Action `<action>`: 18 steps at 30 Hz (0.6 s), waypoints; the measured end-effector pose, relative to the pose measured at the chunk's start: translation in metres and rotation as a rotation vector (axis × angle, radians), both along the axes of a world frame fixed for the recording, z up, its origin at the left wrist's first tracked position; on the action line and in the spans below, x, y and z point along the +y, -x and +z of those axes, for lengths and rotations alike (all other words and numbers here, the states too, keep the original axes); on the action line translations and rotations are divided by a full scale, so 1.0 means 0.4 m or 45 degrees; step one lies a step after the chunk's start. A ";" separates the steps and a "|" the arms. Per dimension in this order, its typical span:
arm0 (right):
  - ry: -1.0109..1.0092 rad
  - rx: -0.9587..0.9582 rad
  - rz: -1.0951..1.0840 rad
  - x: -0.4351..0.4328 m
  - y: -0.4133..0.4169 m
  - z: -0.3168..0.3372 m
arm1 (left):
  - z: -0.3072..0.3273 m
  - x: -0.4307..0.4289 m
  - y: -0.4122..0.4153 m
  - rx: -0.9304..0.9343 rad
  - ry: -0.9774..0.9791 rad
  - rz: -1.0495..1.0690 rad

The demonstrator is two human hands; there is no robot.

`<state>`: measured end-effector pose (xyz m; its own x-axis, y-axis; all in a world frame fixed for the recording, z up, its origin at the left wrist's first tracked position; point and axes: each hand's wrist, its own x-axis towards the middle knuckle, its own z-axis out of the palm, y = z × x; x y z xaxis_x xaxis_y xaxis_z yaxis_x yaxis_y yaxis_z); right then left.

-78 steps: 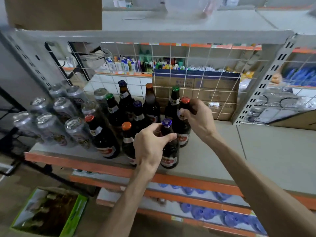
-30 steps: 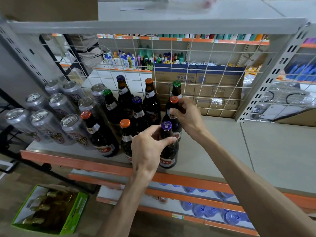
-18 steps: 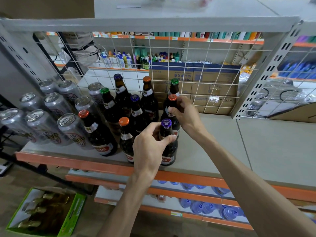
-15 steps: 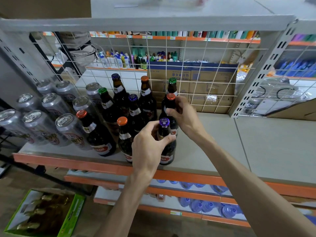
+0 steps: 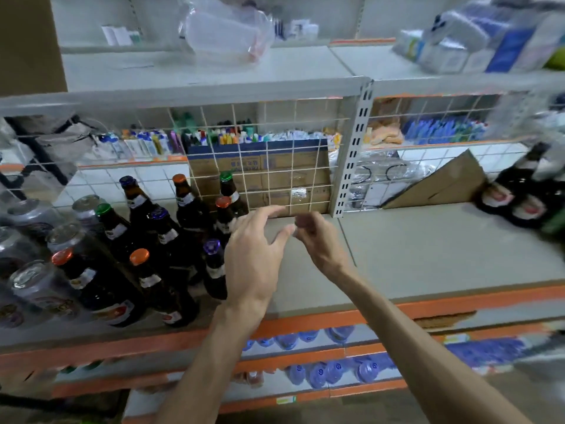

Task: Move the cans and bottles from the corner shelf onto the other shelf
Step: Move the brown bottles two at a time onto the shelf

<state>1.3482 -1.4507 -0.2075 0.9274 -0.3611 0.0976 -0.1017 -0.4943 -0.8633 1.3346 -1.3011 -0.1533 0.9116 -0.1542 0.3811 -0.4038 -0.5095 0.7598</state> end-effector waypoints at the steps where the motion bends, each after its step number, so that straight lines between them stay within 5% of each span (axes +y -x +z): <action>1: 0.017 0.001 -0.038 -0.038 0.026 0.003 | -0.002 -0.036 0.004 0.048 -0.005 -0.051; 18: 0.086 0.041 -0.580 -0.861 0.617 0.099 | 0.031 -0.858 0.303 0.224 -0.176 -0.546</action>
<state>1.1013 -1.7953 -0.1679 0.6786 -0.7264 0.1084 -0.3480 -0.4480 -0.8235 1.2134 -1.6444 -0.1410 0.8034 -0.5689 0.1761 -0.4711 -0.4263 0.7722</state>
